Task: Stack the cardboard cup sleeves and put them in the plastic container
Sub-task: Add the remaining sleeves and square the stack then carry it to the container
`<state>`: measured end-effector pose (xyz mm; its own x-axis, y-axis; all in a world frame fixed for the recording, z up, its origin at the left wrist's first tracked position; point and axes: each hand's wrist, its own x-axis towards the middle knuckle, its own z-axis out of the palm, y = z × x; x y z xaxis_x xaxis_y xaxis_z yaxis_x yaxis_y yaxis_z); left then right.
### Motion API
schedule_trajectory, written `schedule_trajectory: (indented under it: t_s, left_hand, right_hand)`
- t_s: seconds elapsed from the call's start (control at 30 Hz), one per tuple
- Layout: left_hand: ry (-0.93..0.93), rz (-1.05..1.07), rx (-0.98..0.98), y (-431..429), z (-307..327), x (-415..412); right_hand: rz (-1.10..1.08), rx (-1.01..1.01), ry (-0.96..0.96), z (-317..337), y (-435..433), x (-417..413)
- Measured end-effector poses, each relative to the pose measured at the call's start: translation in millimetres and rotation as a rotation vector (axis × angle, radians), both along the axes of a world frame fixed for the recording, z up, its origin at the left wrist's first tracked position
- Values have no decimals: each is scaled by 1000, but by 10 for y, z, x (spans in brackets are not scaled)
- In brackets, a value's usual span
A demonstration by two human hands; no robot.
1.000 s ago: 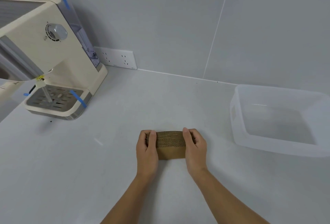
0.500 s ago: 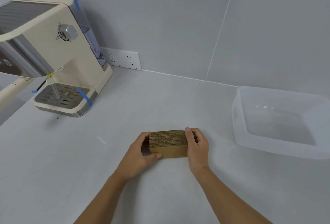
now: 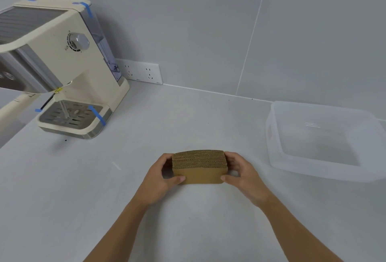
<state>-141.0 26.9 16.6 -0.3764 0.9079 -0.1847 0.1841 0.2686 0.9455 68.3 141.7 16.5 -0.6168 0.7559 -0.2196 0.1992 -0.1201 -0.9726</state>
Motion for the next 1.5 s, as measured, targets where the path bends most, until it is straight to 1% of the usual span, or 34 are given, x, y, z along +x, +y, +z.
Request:
schedule_trajectory:
  t_s: [0.1,0.33,0.5,0.63,0.83,1.03,1.17,1.4,1.5]
  left_hand:
    - [-16,5,1,0,20,6]
    - [-134,49,17,-9,101,61]
    - [-115,45,80,68,250,141]
    - [-142,62,150,230,435,288]
    - [-178,34,258,550,729,577]
    - [-208,-26,328,904,1000,946]
    - [-219,-29,368,1145,1150,1278]
    - [-233,-25,370,1581,1309,1858]
    - [-245,-34,350,1729,1337,2053]
  right_hand:
    - [-26,-12,1,-13,-2,-7]
    - [-98,-52,55,68,-9,-34]
    - [-153,33,86,263,35,1]
    - [-219,10,206,459,106,91]
    - [-324,54,342,792,260,363]
    - [-417,143,381,1084,475,732]
    - [-501,188,391,1212,627,1017]
    - [-622,170,403,1329,913,1518]
    - [-658,126,394,1326,1037,1696]
